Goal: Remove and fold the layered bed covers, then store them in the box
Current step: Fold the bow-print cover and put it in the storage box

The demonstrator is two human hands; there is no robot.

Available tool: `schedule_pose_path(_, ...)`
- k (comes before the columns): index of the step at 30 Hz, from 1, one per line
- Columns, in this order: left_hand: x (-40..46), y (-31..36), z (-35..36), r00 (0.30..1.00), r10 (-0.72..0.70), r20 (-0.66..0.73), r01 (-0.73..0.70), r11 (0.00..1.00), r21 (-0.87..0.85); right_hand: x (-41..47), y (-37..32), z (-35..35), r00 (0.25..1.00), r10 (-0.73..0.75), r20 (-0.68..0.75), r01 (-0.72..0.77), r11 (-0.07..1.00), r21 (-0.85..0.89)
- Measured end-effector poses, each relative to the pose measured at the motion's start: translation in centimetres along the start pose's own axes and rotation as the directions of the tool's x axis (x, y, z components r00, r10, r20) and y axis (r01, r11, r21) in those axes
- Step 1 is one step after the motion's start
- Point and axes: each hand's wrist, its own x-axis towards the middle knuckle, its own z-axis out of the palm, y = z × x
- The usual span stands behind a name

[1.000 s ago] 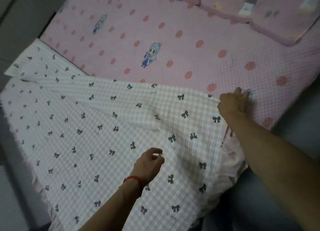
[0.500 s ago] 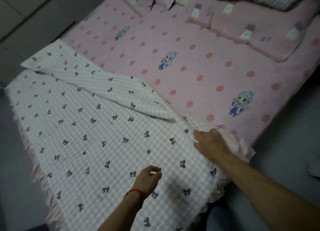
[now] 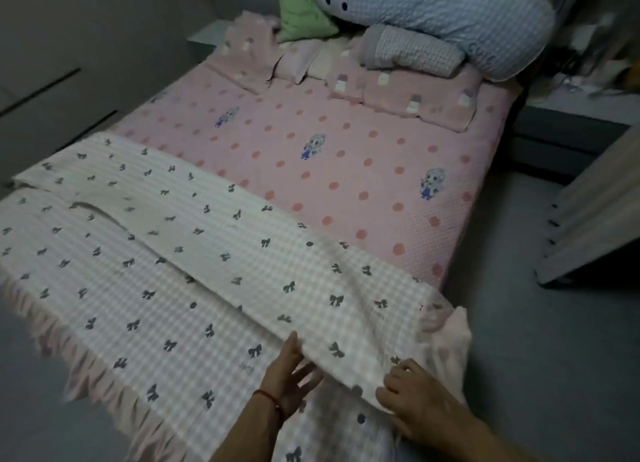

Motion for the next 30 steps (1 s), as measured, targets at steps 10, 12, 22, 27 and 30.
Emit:
schedule_pose_path(10, 2.0, 0.9, -5.3, 0.975, 0.186, -0.119, -0.097, 0.843, 0.529, -1.4, -3.8, 8.4, 0.915, 0.399, 0.066, -0.403, 0.912, 0.072)
schedule_pose_path(12, 1.3, -0.4, -6.1, 0.975, 0.197, -0.102, -0.106, 0.818, 0.566, -2.3, -5.4, 8.1, 0.884, 0.461, 0.076, -0.464, 0.885, 0.037)
schedule_pose_path(22, 0.4, -4.0, -16.1, 0.985, 0.035, 0.170, -0.155, 0.611, 0.776, -3.5, -19.5, 8.2, 0.477, 0.876, 0.076, -0.871, 0.482, -0.094)
schedule_pose_path(27, 0.0, -5.9, -22.4, 0.993, -0.043, 0.107, -0.059, 0.604, 0.795, -2.6, -27.6, 10.3, 0.208, 0.975, 0.081, -0.972, 0.215, -0.099)
schedule_pose_path(30, 2.0, -7.4, -24.6, 0.999, -0.037, 0.008, 0.018, 0.652, 0.758, -1.7, -30.8, 13.3, 0.024, 0.977, 0.210, -0.988, 0.056, -0.146)
